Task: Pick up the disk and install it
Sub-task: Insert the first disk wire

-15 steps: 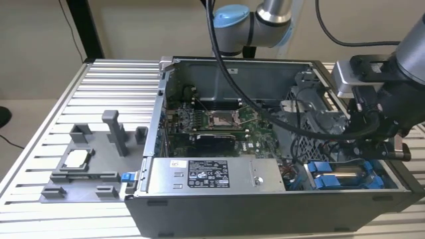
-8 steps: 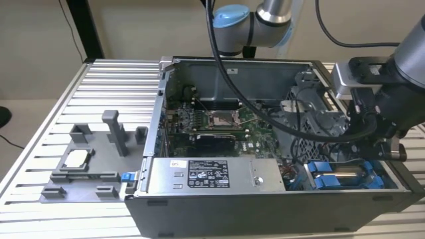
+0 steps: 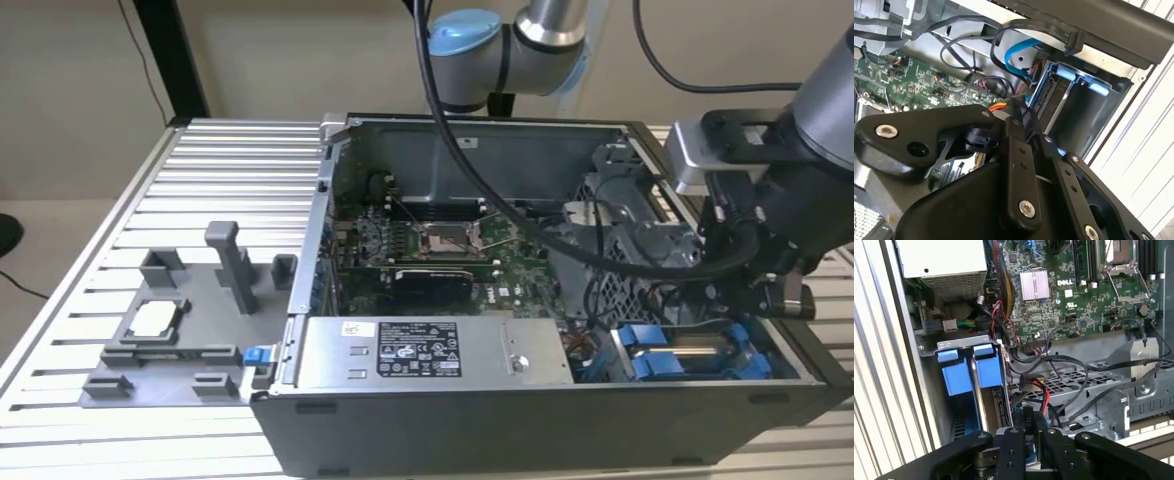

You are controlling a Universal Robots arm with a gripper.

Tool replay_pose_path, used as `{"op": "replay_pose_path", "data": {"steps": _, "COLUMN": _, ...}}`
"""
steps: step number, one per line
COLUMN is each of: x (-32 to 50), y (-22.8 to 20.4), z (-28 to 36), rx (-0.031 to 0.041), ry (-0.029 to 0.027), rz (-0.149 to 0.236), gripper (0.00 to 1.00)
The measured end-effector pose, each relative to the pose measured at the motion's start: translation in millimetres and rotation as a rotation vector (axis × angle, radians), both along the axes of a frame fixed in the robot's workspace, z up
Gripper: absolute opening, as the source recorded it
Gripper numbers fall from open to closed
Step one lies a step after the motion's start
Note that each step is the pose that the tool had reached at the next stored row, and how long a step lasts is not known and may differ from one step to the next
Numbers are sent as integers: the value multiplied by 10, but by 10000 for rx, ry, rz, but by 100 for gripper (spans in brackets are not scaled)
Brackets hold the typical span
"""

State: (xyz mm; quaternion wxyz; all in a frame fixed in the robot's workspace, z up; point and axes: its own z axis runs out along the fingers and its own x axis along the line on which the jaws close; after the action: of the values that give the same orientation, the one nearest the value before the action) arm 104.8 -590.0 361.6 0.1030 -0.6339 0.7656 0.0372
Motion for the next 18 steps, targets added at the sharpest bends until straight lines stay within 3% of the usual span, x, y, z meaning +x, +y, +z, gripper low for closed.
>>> {"op": "replay_pose_path", "data": {"steps": 3, "x": 6, "y": 7, "z": -1, "rx": -522, "ry": 168, "rz": 0, "gripper": 0}}
{"op": "replay_pose_path", "data": {"steps": 4, "x": 15, "y": 16, "z": 0, "rx": -716, "ry": 187, "rz": 0, "gripper": 0}}
{"op": "replay_pose_path", "data": {"steps": 5, "x": 27, "y": 32, "z": -5, "rx": -831, "ry": 189, "rz": -2, "gripper": 0}}
{"op": "replay_pose_path", "data": {"steps": 8, "x": 95, "y": 56, "z": -21, "rx": -868, "ry": 189, "rz": 0, "gripper": 0}}
{"op": "replay_pose_path", "data": {"steps": 9, "x": 112, "y": 59, "z": -24, "rx": -952, "ry": 197, "rz": 0, "gripper": 0}}
{"op": "replay_pose_path", "data": {"steps": 12, "x": 142, "y": 78, "z": -25, "rx": -1454, "ry": 272, "rz": -1, "gripper": 0}}
{"op": "replay_pose_path", "data": {"steps": 13, "x": 147, "y": 94, "z": -26, "rx": -1576, "ry": 304, "rz": 0, "gripper": 0}}
{"op": "replay_pose_path", "data": {"steps": 14, "x": 148, "y": 111, "z": -31, "rx": -1631, "ry": 318, "rz": 0, "gripper": 0}}
{"op": "replay_pose_path", "data": {"steps": 17, "x": 148, "y": 120, "z": -37, "rx": -1656, "ry": 327, "rz": -3, "gripper": 0}}
{"op": "replay_pose_path", "data": {"steps": 18, "x": 151, "y": 130, "z": -36, "rx": -1781, "ry": 375, "rz": 2, "gripper": 0}}
